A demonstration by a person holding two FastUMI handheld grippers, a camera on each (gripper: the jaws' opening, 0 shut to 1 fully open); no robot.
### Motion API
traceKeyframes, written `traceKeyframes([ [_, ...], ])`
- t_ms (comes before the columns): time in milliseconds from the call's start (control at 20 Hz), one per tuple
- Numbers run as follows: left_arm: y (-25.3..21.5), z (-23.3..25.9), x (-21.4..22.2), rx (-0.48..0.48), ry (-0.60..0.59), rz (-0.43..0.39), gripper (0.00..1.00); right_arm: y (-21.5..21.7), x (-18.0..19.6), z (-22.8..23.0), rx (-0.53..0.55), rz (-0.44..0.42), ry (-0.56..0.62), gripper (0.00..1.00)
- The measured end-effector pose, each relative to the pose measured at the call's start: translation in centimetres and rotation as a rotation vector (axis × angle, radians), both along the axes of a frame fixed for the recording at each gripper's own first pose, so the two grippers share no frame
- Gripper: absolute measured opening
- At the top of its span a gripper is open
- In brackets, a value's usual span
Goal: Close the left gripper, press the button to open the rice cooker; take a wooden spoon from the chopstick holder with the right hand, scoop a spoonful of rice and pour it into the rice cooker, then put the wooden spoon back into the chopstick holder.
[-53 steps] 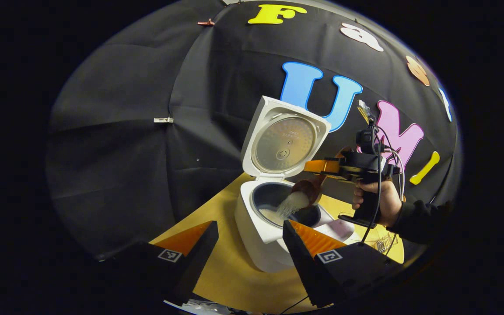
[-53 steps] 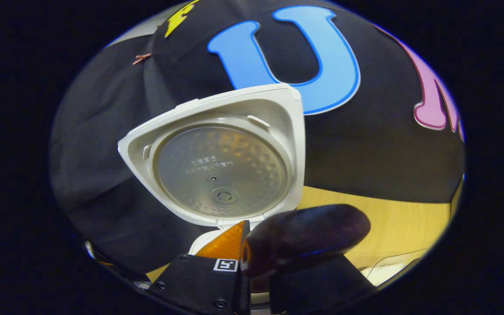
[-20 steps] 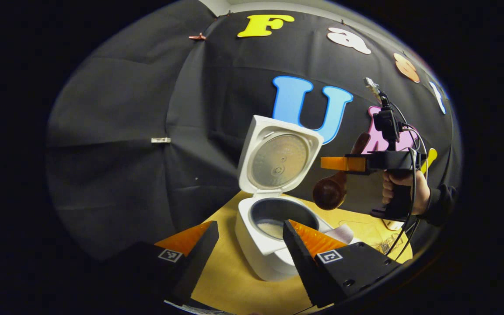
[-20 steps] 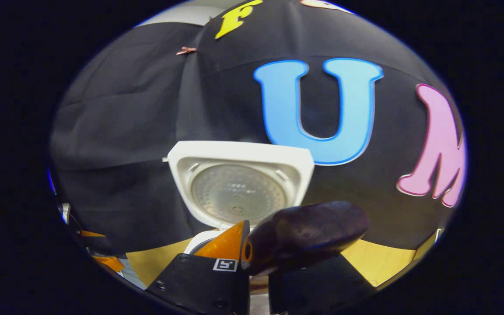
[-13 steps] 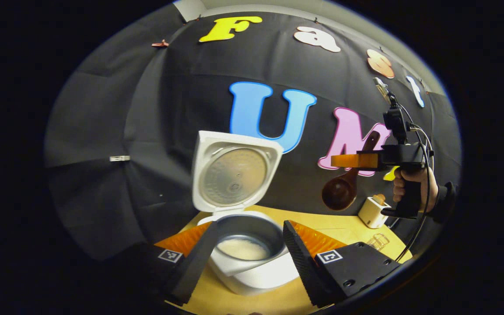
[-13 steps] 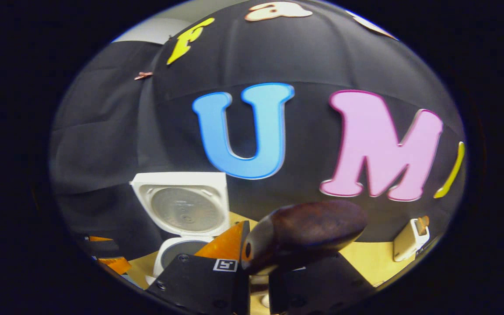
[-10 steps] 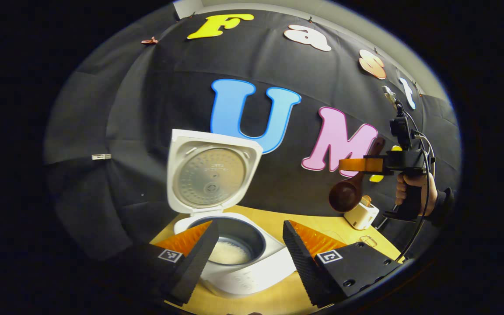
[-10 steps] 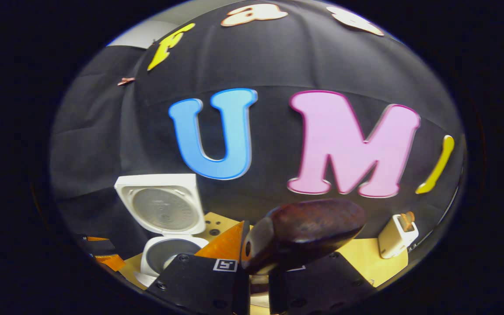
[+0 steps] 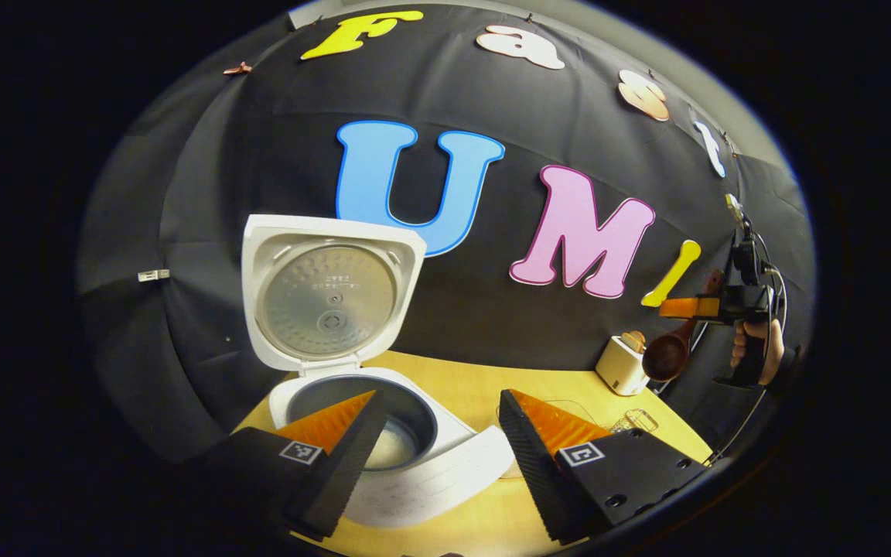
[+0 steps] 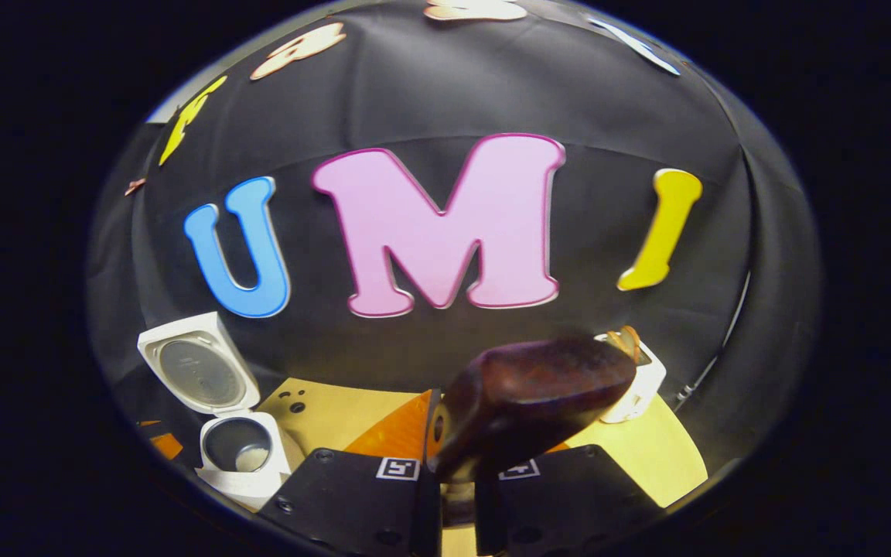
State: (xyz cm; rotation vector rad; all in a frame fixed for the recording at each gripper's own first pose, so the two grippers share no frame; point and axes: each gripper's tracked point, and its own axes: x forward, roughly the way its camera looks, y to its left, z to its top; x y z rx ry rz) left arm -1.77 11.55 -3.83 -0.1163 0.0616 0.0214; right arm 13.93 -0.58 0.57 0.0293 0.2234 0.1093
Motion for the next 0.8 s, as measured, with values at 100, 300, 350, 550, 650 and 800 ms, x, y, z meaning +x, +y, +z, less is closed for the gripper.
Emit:
traceKeyframes([
  [100, -0.7, 0.4, 0.5, 0.008, 0.003, 0.017, 0.95, -3.0, 0.0, -1.3, 0.014, -0.039, 0.024, 0.10],
  [300, -2.0, 1.4, 1.2, 0.047, -0.011, 0.054, 0.95, -7.5, 0.2, -5.0, 0.040, -0.067, 0.080, 0.10],
  [350, -2.4, 1.8, 1.2, 0.056, -0.016, 0.062, 0.95, -8.7, 0.3, -6.0, 0.035, -0.072, 0.095, 0.10],
  [550, -3.5, 1.8, 1.4, 0.095, 0.010, 0.103, 0.95, -11.7, 1.4, -9.5, 0.053, -0.099, 0.134, 0.10],
  [650, -4.3, 1.6, 1.5, 0.084, 0.029, 0.109, 0.95, -13.0, 2.3, -11.6, 0.075, -0.107, 0.161, 0.10],
  [800, -5.4, 1.2, 1.2, 0.016, 0.053, 0.130, 0.95, -14.3, 3.7, -14.5, 0.111, -0.110, 0.205, 0.10],
])
